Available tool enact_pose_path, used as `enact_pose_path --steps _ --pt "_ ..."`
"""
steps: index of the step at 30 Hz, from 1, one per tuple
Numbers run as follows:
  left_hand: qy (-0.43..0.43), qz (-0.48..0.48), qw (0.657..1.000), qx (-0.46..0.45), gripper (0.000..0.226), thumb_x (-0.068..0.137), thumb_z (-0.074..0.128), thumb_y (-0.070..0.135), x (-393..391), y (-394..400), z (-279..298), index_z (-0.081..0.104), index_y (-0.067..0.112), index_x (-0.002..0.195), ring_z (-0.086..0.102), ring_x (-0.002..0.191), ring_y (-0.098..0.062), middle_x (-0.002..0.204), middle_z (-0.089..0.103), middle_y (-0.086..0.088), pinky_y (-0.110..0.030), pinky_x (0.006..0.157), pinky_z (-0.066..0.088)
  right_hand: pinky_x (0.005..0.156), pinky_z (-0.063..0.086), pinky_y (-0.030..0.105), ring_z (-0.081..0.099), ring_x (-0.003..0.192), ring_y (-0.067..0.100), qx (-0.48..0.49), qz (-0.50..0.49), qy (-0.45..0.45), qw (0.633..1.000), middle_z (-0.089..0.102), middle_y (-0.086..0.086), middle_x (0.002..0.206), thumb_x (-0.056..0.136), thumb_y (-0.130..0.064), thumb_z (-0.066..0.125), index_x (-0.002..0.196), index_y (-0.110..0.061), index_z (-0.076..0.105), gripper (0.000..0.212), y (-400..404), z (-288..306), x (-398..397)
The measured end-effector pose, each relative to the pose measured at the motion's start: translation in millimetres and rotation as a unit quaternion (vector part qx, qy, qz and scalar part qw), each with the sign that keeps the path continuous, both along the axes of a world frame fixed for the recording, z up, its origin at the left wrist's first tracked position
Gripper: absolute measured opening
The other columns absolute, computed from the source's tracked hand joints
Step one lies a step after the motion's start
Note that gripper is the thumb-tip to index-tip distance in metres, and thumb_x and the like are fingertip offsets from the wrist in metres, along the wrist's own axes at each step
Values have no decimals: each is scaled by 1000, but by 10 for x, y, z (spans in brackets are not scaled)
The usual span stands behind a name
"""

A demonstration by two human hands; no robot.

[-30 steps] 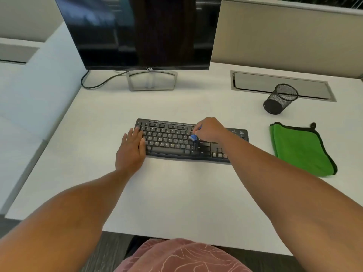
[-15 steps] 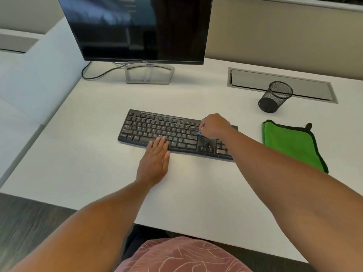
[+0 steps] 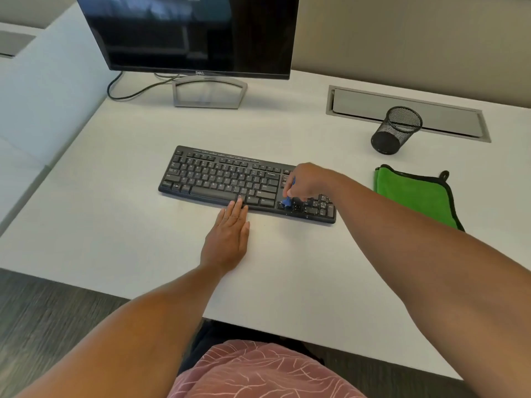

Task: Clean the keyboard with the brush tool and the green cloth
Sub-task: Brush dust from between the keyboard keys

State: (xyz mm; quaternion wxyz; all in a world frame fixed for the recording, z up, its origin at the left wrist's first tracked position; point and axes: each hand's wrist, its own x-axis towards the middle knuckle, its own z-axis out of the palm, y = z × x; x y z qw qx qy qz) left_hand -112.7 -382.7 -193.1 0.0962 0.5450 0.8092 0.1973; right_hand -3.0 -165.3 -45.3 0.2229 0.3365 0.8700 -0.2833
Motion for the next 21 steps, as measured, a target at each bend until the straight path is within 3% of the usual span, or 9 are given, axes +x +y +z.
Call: enact_pose_path --steps 3,6,8,12,15,19,21 --pt "-18 3 1000 2 57 107 21 37 9 -4 4 31 12 157 5 155 -11 167 15 2 -25 124 5 56 37 19 49 62 5 16 -8 26 1000 61 -7 71 93 -11 55 104 -11 74 23 84 116 -58" --pt "-27 2 1000 1 53 109 25 33 5 -12 8 30 13 158 3 155 -10 168 13 4 -26 125 7 72 54 29 61 83 17 116 -26 27 993 69 6 104 91 -11 50 103 -7 74 27 155 62 -105" --pt "-32 3 999 -2 51 110 28 30 5 -12 10 29 13 158 2 155 -9 168 12 5 -26 124 7 82 56 35 63 95 25 129 -22 -9 991 68 7 110 91 -15 49 101 -11 73 27 134 -14 -83" --pt "-31 -3 999 -9 55 108 23 34 12 -12 12 28 13 159 0 154 -9 168 11 4 -29 125 10 69 48 26 67 81 16 -18 -1 -55 998 71 3 86 93 -17 57 102 -17 75 20 87 89 6" --pt "-30 -7 999 -16 60 106 17 38 9 -6 4 26 12 159 -3 154 -9 168 9 3 -31 126 10 60 41 24 57 67 10 -24 -89 42 995 64 -4 73 93 -13 57 101 -17 74 19 121 192 10" --pt "-22 -12 999 -22 64 104 11 40 22 -8 31 25 11 159 -4 154 -10 168 9 0 -27 125 2 84 51 32 59 101 20 98 -143 95 980 62 -1 111 91 -9 52 103 -16 71 23 114 160 -48" --pt "-22 -14 999 -26 64 104 10 40 13 -5 22 24 11 159 -4 155 -11 168 8 0 -26 124 -1 81 52 33 60 100 24 128 -140 64 980 62 1 111 89 -8 51 102 -14 69 23 55 75 -20"
